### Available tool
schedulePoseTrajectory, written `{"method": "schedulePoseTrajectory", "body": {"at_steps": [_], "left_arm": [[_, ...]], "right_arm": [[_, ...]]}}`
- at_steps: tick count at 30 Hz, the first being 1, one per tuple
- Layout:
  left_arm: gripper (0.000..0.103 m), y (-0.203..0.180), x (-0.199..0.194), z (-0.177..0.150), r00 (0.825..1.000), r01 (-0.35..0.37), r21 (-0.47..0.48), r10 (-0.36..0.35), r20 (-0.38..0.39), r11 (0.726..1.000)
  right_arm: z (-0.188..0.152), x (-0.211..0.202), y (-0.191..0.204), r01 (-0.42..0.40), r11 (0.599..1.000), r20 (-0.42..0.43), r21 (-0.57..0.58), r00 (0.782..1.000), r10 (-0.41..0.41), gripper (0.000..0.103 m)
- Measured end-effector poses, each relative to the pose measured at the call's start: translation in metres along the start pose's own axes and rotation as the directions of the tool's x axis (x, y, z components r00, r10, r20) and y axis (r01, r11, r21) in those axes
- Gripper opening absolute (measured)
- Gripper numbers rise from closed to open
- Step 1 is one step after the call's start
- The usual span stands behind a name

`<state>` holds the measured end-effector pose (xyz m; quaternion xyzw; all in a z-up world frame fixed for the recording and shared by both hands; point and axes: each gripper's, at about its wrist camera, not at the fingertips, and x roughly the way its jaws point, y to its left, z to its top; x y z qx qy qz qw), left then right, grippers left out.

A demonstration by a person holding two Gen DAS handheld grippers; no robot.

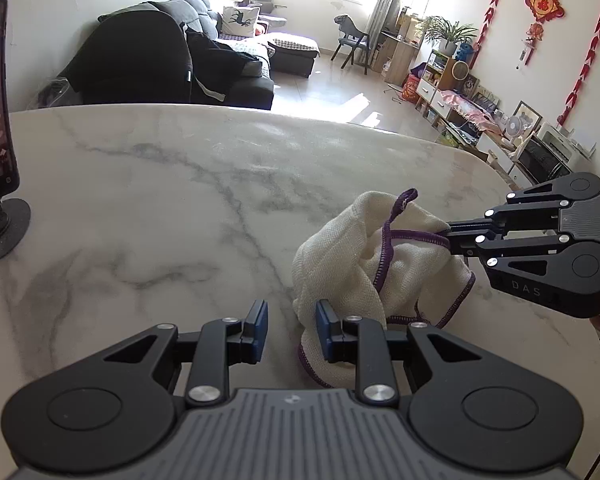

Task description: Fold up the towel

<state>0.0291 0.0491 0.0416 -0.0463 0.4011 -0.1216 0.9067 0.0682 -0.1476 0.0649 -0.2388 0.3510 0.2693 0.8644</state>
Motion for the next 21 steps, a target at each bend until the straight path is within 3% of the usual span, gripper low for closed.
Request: {"method": "schedulePoseTrajectory", "body": {"at_steps": [10, 14, 21], "left_arm": [[0.027, 0.000, 0.000, 0.002, 0.998, -0.054, 0.002, 0.054, 0.011, 0.999], [0.028, -0.002, -0.005, 0.002, 1.000, -0.013, -0.010, 0.013, 0.019, 1.000], [0.044, -0.008, -0.013, -0.001, 0.997, 0.071, -0.017, -0.070, 0.033, 0.997]], "right_arm": [[-0.009, -0.006, -0.008, 0.021, 1.000, -0.025, 0.022, 0.999, -0.020, 0.006], [-0.012, -0.008, -0.011, 0.023, 0.999, -0.036, 0.036, 0.999, -0.022, 0.006], [-0.017, -0.013, -0.012, 0.021, 0.998, -0.034, 0.051, 0.999, -0.019, 0.007]]}}
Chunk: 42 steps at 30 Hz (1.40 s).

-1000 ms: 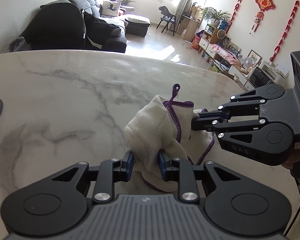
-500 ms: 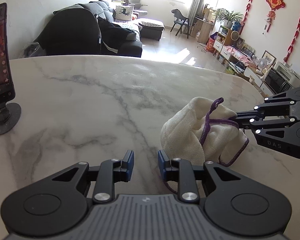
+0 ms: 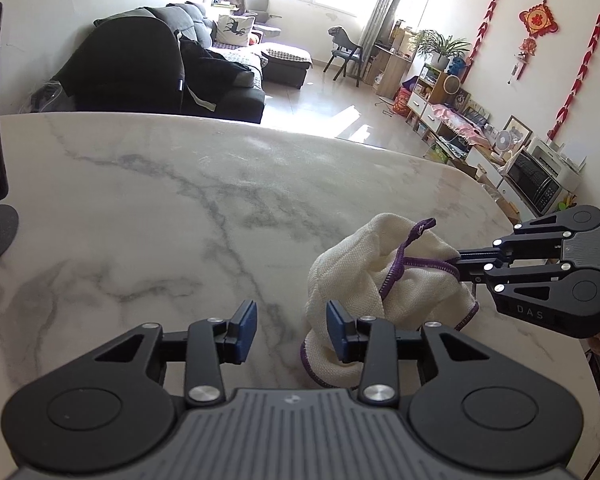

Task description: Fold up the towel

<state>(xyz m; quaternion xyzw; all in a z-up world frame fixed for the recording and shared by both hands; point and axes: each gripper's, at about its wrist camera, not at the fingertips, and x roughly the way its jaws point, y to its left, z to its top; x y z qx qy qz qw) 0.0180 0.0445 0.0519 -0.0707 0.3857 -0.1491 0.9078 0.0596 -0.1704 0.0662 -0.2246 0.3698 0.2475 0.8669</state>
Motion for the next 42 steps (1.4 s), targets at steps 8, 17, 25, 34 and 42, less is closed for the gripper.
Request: {"method": "schedulePoseTrajectory", "body": {"at_steps": [8, 17, 25, 34, 42], "left_arm": [[0.079, -0.019, 0.002, -0.005, 0.998, 0.057, 0.086, -0.056, -0.010, 0.995], [0.060, -0.033, 0.017, -0.016, 0.999, 0.030, 0.188, -0.026, -0.027, 0.982], [0.021, -0.026, 0.029, -0.013, 0.998, 0.019, 0.156, -0.011, -0.057, 0.988], [0.019, -0.007, 0.029, 0.007, 0.996, -0.085, 0.051, 0.086, -0.015, 0.995], [0.019, 0.004, 0.028, 0.013, 0.987, -0.159, 0.032, 0.160, -0.011, 0.987]], "right_arm": [[-0.002, -0.002, -0.001, -0.002, 1.000, 0.005, 0.009, 1.000, 0.002, 0.008], [-0.004, -0.004, -0.001, -0.008, 1.000, 0.007, 0.011, 1.000, 0.008, 0.008], [-0.007, -0.006, -0.001, -0.019, 1.000, 0.002, 0.006, 1.000, 0.019, 0.008], [-0.010, -0.006, -0.007, -0.008, 1.000, -0.009, 0.020, 1.000, 0.008, 0.008], [-0.014, -0.004, -0.015, 0.010, 0.999, -0.039, 0.051, 0.999, -0.008, 0.008]]}}
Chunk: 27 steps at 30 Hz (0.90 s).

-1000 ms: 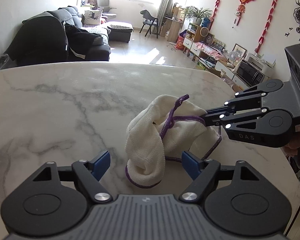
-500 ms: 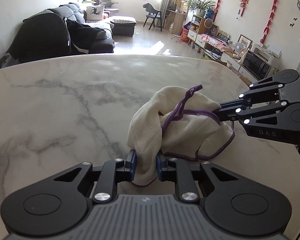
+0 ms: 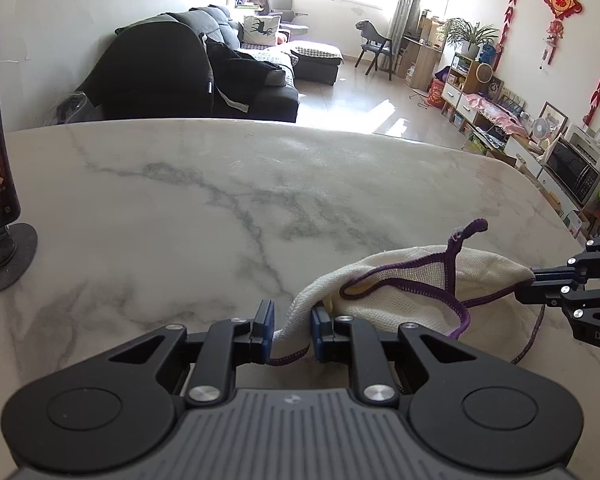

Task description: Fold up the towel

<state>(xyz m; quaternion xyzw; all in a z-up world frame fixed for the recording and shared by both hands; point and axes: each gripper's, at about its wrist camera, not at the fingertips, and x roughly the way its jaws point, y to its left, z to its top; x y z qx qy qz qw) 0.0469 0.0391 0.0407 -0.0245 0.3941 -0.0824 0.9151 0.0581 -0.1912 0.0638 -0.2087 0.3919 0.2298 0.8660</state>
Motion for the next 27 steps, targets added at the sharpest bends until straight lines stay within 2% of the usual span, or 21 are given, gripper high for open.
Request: {"method": "schedulePoseTrajectory", "body": {"at_steps": [2, 4, 6, 8, 15, 20, 27], "left_arm": [[0.020, 0.001, 0.000, 0.000, 1.000, -0.004, 0.000, 0.004, -0.006, 1.000], [0.025, 0.002, 0.000, 0.000, 1.000, -0.002, 0.003, 0.002, -0.018, 1.000], [0.048, 0.001, -0.002, 0.000, 1.000, 0.001, 0.006, -0.001, -0.026, 1.000], [0.058, 0.000, -0.007, -0.001, 1.000, 0.002, 0.014, -0.001, -0.014, 1.000], [0.065, -0.007, -0.031, -0.004, 0.997, 0.073, 0.033, -0.073, 0.023, 0.997], [0.067, -0.020, -0.049, -0.004, 0.991, 0.114, 0.085, -0.119, 0.058, 0.990], [0.067, -0.045, -0.055, -0.006, 0.976, 0.201, 0.147, -0.210, 0.049, 0.969]], "right_arm": [[-0.001, 0.001, -0.003, 0.010, 1.000, -0.009, 0.010, 1.000, -0.010, 0.008], [-0.002, 0.001, -0.006, 0.017, 1.000, -0.017, 0.020, 1.000, -0.017, 0.008], [-0.004, 0.002, -0.008, 0.024, 0.999, -0.024, 0.029, 0.999, -0.024, 0.008], [-0.005, 0.003, -0.010, 0.028, 0.999, -0.029, 0.036, 0.999, -0.027, 0.008], [-0.006, 0.002, -0.010, 0.025, 0.999, -0.026, 0.047, 0.999, -0.024, 0.008], [-0.006, 0.001, -0.010, 0.028, 0.998, -0.022, 0.051, 0.999, -0.026, 0.008], [-0.003, -0.001, -0.008, 0.027, 0.998, -0.015, 0.049, 1.000, -0.026, 0.008]]}}
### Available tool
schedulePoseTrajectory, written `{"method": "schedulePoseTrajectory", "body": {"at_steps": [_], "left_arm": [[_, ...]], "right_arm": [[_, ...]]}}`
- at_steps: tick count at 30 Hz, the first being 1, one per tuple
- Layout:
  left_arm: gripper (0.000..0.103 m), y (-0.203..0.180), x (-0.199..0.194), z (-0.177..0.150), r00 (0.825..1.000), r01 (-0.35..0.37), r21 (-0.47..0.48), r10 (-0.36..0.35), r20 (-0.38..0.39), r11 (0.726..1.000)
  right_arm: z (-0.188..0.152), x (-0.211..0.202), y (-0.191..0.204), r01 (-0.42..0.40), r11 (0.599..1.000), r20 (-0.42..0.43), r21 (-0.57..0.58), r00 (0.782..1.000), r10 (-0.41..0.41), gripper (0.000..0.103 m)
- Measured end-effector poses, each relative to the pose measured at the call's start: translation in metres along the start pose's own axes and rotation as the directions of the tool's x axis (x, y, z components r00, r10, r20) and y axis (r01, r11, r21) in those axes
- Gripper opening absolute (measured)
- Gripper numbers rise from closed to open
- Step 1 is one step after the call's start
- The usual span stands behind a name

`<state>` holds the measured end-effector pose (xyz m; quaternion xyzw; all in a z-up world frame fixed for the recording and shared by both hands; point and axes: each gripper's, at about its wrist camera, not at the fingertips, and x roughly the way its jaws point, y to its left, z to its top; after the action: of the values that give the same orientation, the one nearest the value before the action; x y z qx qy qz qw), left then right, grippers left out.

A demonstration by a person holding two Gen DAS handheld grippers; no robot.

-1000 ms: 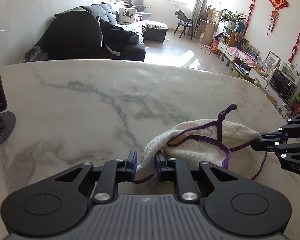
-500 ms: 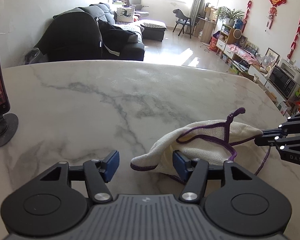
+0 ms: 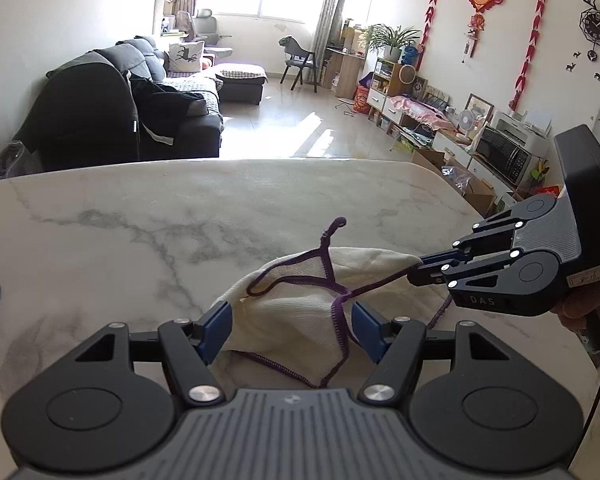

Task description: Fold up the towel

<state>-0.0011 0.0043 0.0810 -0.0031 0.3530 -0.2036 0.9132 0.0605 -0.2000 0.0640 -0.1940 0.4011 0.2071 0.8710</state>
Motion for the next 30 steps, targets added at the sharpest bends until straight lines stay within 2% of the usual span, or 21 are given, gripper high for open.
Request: {"method": "schedulePoseTrajectory", "body": {"at_steps": [5, 7, 9, 12, 13, 22, 27, 30], "left_arm": [[0.067, -0.014, 0.014, -0.002, 1.000, -0.016, 0.028, 0.016, -0.026, 0.999], [0.062, -0.018, 0.019, -0.002, 0.999, -0.024, 0.044, 0.026, -0.037, 0.999], [0.035, -0.019, 0.025, -0.003, 0.998, -0.026, 0.048, 0.028, -0.054, 0.999], [0.017, -0.019, 0.031, -0.006, 0.996, -0.026, 0.041, 0.030, -0.085, 0.999], [0.014, -0.018, 0.032, -0.008, 0.995, -0.027, 0.042, 0.030, -0.090, 0.999], [0.008, 0.003, 0.029, -0.019, 0.989, -0.075, 0.040, 0.079, -0.125, 0.996], [0.007, 0.020, 0.029, -0.025, 0.978, -0.151, 0.022, 0.152, -0.146, 0.988], [0.007, 0.029, 0.030, -0.025, 0.964, -0.222, 0.018, 0.223, -0.146, 0.975]], "right_arm": [[0.001, -0.001, 0.002, -0.001, 1.000, 0.002, -0.004, 1.000, 0.001, 0.009], [0.001, -0.001, 0.002, -0.002, 1.000, 0.003, -0.005, 1.000, 0.002, 0.009], [0.001, -0.002, 0.002, -0.003, 1.000, 0.004, -0.006, 1.000, 0.003, 0.008], [0.001, -0.003, 0.002, -0.002, 1.000, 0.006, -0.006, 1.000, 0.002, 0.008], [0.000, -0.004, 0.001, 0.001, 1.000, 0.008, -0.006, 1.000, -0.001, 0.008], [-0.004, -0.008, -0.009, 0.035, 0.999, -0.009, 0.027, 0.999, -0.035, 0.007], [-0.007, -0.008, -0.014, 0.054, 0.997, -0.027, 0.050, 0.998, -0.052, 0.007], [-0.008, -0.007, -0.014, 0.058, 0.997, -0.034, 0.054, 0.998, -0.056, 0.007]]}}
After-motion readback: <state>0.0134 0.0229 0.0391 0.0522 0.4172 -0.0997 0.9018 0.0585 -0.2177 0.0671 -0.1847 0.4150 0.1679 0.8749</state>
